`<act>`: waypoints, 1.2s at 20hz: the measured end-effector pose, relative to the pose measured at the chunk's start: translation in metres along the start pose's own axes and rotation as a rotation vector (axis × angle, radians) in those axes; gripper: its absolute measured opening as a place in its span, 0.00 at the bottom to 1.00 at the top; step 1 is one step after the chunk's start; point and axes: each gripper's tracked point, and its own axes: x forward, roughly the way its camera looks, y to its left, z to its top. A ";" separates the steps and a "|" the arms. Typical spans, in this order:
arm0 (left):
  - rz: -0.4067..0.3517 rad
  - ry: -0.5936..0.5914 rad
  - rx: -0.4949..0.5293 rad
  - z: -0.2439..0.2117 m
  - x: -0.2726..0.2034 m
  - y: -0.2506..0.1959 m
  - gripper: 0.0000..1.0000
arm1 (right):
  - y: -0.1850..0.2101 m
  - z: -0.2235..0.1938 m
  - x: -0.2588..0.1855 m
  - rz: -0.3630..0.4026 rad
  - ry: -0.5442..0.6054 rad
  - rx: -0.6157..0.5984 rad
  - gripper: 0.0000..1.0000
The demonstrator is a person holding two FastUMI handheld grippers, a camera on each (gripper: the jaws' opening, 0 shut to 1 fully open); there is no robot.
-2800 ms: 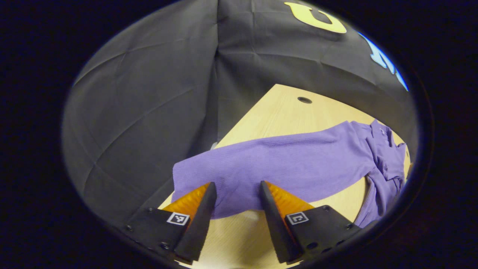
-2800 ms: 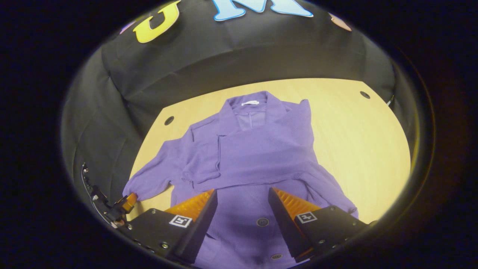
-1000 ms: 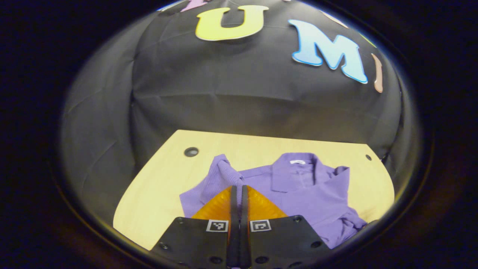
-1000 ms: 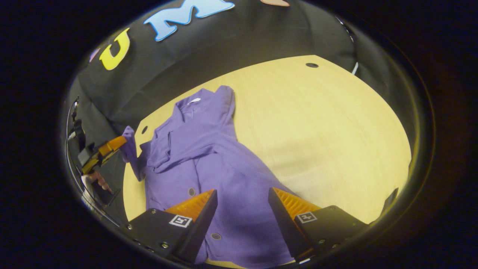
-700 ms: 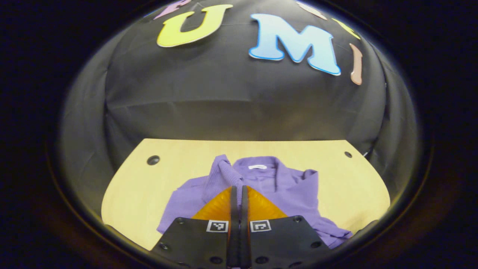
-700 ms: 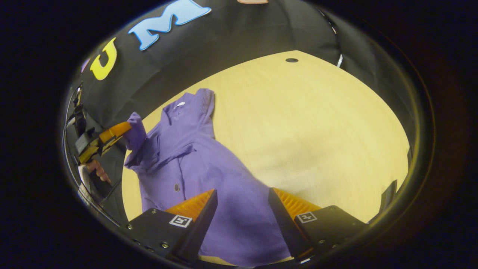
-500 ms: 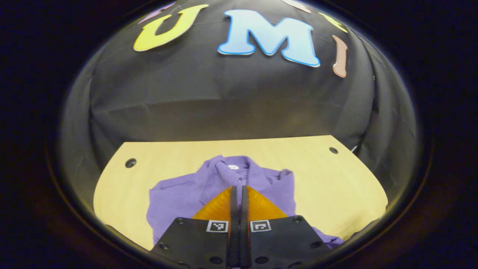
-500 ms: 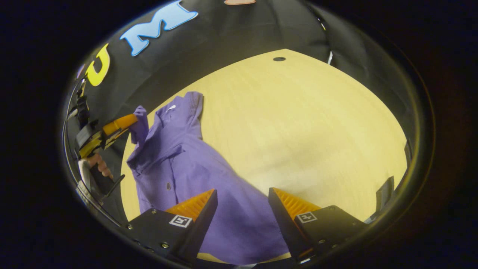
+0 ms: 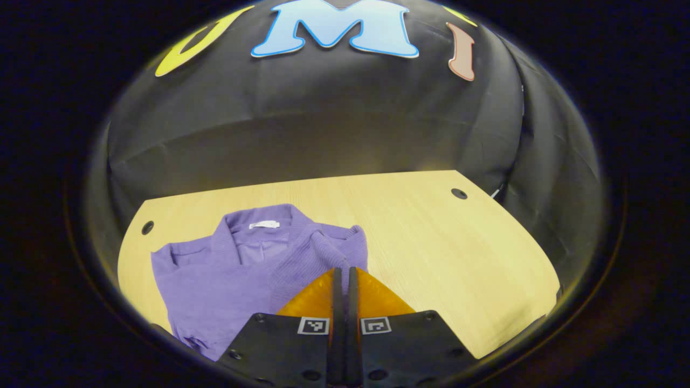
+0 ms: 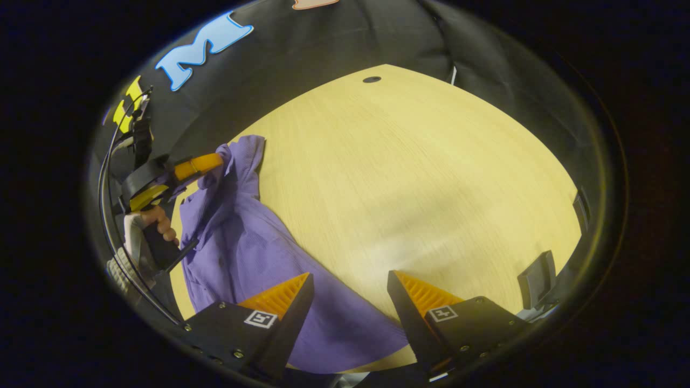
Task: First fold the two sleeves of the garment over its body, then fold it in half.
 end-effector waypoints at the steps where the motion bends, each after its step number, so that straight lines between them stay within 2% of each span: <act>1: 0.011 0.012 0.009 -0.005 0.005 -0.001 0.07 | -0.002 0.000 0.000 0.002 0.004 -0.002 0.86; 3: 0.011 0.047 0.011 -0.017 0.015 -0.001 0.07 | -0.004 0.002 0.001 0.007 0.010 -0.006 0.86; 5: -0.032 0.081 -0.010 -0.026 0.018 -0.010 0.13 | -0.005 0.003 0.001 0.010 0.013 -0.012 0.86; 6: -0.028 0.089 -0.008 -0.028 0.018 -0.009 0.16 | -0.005 0.003 0.000 0.011 0.014 -0.016 0.86; 10: -0.021 0.081 0.025 -0.023 0.012 -0.011 1.00 | -0.004 0.001 0.004 0.013 0.024 -0.025 0.86; 13: -0.028 0.073 0.023 -0.019 0.004 -0.010 1.00 | 0.000 0.000 0.007 0.019 0.033 -0.040 0.86; 18: -0.023 0.040 0.014 -0.020 -0.042 0.022 1.00 | 0.009 -0.011 0.007 0.018 0.057 -0.093 0.86; 24: 0.059 0.067 0.006 -0.073 -0.111 0.096 1.00 | 0.015 -0.039 0.011 -0.004 0.121 -0.201 0.86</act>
